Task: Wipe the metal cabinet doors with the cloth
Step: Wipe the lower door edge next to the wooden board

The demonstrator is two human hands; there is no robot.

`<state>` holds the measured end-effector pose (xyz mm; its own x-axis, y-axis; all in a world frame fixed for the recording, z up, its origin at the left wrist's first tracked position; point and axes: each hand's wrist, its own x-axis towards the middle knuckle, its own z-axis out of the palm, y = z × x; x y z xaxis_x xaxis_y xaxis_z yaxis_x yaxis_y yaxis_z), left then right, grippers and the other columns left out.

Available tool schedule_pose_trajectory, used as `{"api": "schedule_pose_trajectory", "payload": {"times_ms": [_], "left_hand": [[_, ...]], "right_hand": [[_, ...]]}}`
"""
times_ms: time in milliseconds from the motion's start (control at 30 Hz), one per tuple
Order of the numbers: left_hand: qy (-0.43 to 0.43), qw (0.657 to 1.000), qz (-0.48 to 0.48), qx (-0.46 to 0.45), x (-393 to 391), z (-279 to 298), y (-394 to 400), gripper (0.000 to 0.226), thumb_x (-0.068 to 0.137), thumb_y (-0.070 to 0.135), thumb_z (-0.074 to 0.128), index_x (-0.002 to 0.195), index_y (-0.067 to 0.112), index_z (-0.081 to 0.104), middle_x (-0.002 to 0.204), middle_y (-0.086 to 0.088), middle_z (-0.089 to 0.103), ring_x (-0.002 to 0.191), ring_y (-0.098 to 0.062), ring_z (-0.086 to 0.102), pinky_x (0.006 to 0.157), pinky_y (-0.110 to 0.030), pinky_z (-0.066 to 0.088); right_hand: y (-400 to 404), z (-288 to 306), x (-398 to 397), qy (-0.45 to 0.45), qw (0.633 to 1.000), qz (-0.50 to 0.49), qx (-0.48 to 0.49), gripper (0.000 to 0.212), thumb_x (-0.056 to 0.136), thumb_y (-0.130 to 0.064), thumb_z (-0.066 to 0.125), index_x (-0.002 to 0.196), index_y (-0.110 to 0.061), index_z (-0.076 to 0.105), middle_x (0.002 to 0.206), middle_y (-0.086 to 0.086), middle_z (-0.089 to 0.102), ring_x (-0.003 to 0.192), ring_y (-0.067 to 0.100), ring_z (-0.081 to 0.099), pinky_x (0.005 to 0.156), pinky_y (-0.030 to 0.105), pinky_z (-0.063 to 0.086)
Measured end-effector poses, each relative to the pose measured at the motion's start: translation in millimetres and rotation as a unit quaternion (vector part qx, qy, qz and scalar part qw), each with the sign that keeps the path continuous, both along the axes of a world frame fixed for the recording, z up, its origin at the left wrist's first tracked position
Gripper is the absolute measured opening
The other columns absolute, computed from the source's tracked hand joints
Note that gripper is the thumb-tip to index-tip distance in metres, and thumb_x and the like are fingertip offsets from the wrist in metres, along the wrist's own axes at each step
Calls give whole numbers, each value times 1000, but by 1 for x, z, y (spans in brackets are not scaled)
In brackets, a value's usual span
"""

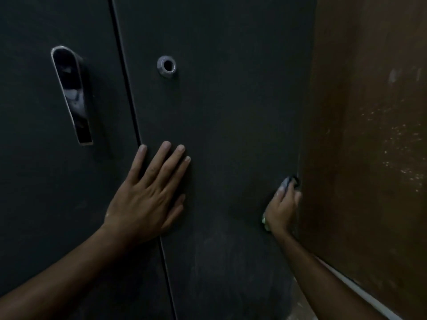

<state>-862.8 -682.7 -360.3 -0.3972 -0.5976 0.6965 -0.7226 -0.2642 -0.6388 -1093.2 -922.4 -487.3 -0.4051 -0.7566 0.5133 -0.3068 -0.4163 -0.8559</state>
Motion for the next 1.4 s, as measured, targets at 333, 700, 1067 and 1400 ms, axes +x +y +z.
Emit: {"api": "schedule_pose_trajectory", "payload": {"times_ms": [333, 700, 1067, 1400], "left_hand": [[-78, 994, -41, 66, 4, -6, -3, 65, 108, 38, 37, 162, 2, 32, 172, -18, 24, 159, -37, 24, 130, -56, 18], [-91, 984, -61, 138, 8, -9, -4, 67, 110, 43, 31, 163, 3, 29, 173, -17, 19, 161, -34, 17, 129, -58, 18], [-108, 978, -63, 169, 11, -8, -4, 73, 107, 47, 36, 164, 3, 26, 174, -18, 14, 162, -34, 15, 129, -62, 17], [-113, 978, -65, 162, 11, -10, -6, 76, 105, 48, 41, 164, 3, 26, 174, -18, 16, 161, -35, 17, 128, -63, 17]], "right_hand": [[-2, -18, 6, 1, 999, 9, -45, 44, 108, -17, 47, 148, 3, 47, 131, 27, 52, 116, 27, 46, 94, 16, 27], [-9, -61, 4, -8, 1000, 0, -8, 47, 109, -23, 44, 147, 4, 47, 132, 28, 53, 117, 30, 49, 97, 25, 33], [-9, -88, 6, -26, 1000, -3, 14, 47, 109, -19, 36, 147, 8, 46, 128, 26, 52, 110, 26, 50, 93, 23, 33], [-15, -87, -2, -6, 1000, -7, -10, 52, 108, -26, 33, 147, 7, 45, 134, 28, 50, 118, 29, 46, 99, 27, 31]]}}
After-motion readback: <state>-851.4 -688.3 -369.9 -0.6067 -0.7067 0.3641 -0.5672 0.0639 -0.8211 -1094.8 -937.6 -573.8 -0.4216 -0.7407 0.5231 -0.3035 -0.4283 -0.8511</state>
